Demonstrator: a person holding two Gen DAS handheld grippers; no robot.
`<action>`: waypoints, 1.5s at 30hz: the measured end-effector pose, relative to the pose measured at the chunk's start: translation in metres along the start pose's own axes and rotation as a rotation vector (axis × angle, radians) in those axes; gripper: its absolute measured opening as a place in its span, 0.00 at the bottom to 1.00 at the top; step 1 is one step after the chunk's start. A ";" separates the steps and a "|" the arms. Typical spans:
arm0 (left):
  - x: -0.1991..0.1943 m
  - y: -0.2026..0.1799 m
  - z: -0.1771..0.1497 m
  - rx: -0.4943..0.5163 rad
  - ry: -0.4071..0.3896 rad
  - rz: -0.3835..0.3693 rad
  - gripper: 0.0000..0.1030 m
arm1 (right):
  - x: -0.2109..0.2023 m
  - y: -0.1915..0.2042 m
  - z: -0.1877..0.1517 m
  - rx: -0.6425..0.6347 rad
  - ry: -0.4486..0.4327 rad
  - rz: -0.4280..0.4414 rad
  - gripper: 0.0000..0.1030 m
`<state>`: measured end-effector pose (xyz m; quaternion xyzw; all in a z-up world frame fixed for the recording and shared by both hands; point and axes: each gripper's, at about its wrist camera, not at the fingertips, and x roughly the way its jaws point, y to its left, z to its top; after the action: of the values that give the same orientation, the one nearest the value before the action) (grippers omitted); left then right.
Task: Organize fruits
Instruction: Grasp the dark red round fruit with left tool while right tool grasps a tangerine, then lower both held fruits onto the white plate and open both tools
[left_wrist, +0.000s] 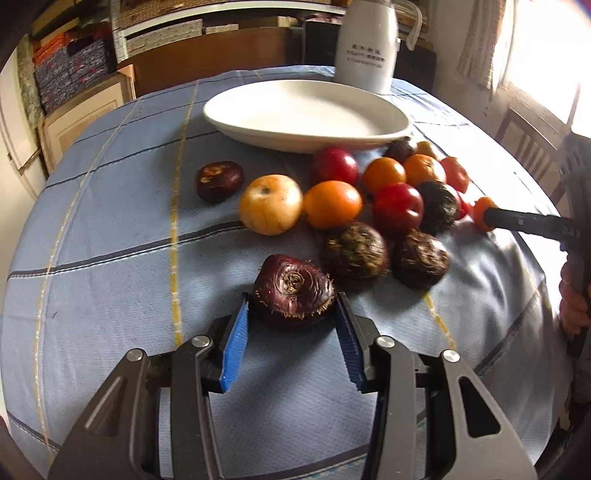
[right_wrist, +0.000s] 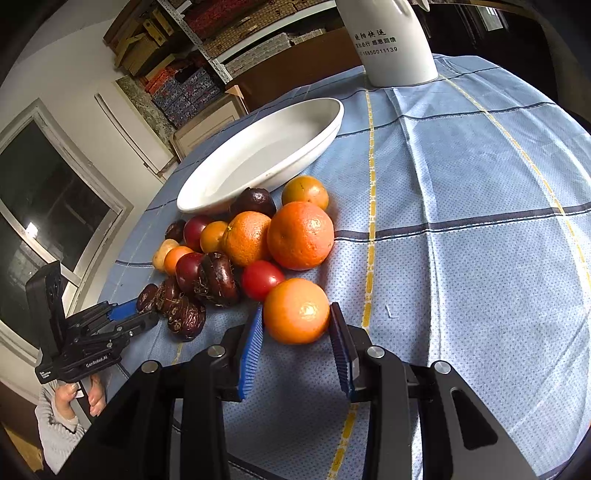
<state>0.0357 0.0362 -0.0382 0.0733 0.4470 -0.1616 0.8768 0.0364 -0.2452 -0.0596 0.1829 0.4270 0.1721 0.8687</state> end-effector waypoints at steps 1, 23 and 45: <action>0.000 0.002 0.001 -0.008 -0.004 0.003 0.43 | 0.000 0.000 0.000 0.001 -0.001 0.000 0.35; 0.029 -0.002 0.143 -0.100 -0.181 -0.057 0.43 | 0.047 0.056 0.109 -0.063 -0.137 -0.044 0.35; 0.021 0.071 0.088 -0.299 -0.179 -0.012 0.68 | 0.012 0.005 0.086 0.111 -0.233 -0.030 0.66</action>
<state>0.1384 0.0743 -0.0042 -0.0752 0.3866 -0.1047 0.9132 0.1118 -0.2500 -0.0166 0.2429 0.3346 0.1127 0.9035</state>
